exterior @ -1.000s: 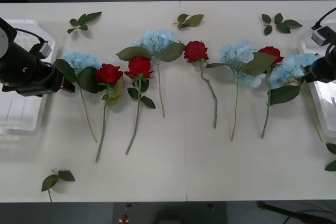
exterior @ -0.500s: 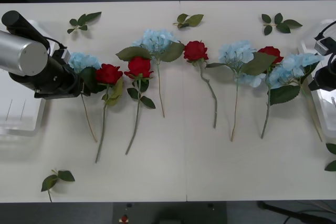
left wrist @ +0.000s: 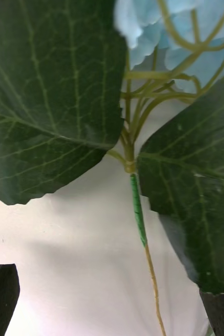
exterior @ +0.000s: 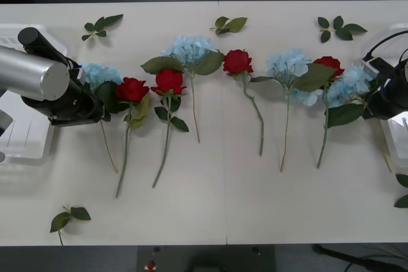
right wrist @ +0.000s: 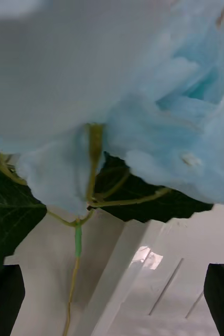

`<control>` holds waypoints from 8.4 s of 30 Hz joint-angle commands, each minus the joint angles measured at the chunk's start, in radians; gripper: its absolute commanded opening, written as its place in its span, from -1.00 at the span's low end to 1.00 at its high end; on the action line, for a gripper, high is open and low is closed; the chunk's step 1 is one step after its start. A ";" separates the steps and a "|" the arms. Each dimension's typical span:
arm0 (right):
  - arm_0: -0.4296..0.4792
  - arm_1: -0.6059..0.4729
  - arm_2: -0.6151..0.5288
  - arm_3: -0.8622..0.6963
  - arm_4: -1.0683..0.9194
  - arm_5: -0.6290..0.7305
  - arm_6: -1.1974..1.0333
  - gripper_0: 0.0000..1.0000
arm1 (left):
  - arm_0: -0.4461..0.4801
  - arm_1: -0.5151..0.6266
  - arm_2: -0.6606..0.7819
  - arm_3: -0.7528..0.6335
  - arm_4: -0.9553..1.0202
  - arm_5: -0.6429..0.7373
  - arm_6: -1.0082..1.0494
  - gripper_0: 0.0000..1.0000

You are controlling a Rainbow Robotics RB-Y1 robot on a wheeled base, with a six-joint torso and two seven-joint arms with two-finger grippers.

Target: Put the red flowers into the right box and the blue flowers into the left box

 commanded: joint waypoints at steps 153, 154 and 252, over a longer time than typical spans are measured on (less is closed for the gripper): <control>-0.384 0.819 -0.200 0.120 -1.230 -0.287 0.549 -1.00 | -0.186 0.273 0.407 0.473 1.139 0.340 -1.306 1.00; -0.384 0.819 -0.199 0.120 -1.230 -0.285 0.546 -1.00 | -0.186 0.273 0.407 0.473 1.173 0.363 -1.306 1.00; -0.460 0.518 -0.240 0.118 -0.899 0.201 0.066 1.00 | -0.270 0.356 0.319 0.410 1.032 0.253 -1.186 -1.00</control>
